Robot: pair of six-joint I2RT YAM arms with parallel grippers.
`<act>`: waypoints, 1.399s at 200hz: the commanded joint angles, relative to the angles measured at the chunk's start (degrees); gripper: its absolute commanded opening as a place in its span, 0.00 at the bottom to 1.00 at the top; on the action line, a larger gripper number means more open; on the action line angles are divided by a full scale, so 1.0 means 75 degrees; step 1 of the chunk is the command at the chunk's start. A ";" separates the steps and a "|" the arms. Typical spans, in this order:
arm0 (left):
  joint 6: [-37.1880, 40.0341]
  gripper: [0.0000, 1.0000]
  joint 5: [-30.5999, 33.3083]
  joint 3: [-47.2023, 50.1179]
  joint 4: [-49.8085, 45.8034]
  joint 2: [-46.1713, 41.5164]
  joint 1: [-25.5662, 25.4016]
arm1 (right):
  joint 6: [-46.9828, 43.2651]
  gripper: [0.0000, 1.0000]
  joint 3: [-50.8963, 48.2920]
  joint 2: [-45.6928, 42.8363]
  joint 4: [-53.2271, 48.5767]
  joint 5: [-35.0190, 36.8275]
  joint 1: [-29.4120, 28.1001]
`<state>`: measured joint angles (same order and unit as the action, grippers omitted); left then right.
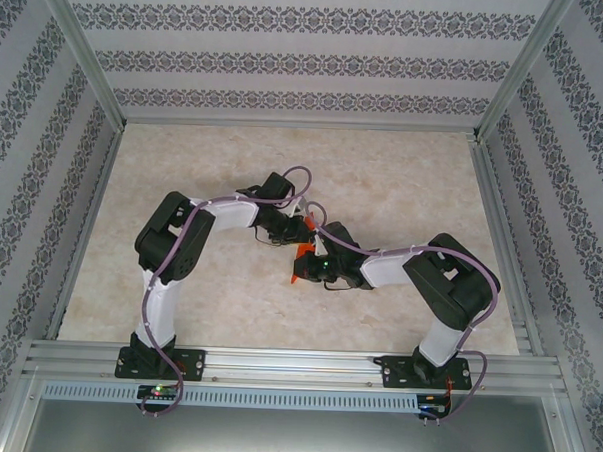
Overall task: Fold a paper plane with a square sheet of paper (pick it up from the middle)
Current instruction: Fold the wing for the fifth time at the center of the table.
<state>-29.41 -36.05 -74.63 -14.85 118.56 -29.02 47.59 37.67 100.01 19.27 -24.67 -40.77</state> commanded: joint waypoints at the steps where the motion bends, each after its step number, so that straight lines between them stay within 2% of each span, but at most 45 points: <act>1: 0.0041 0.19 0.0934 -0.0311 0.0533 0.0352 0.0340 | -0.0240 0.00 -0.0433 0.0470 -0.2001 0.0125 -0.0279; 122: 0.0128 0.20 0.0903 -0.1285 0.0164 0.0844 0.0586 | -0.0439 0.00 -0.0417 0.0271 -0.2461 0.0163 -0.0305; 229: 0.0086 0.20 0.0537 -0.2519 -0.0271 0.1415 0.0819 | -0.0545 0.00 -0.0347 0.0083 -0.2826 0.0147 -0.0330; 280: 0.0201 0.20 0.0428 -0.2569 -0.0396 0.1424 0.0810 | -0.0568 0.00 -0.0233 -0.0014 -0.2910 0.0145 -0.0330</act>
<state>-29.34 -33.34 -92.40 -17.21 128.55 -23.22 44.56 38.59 97.54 11.20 -24.36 -42.24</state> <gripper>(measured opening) 0.198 0.042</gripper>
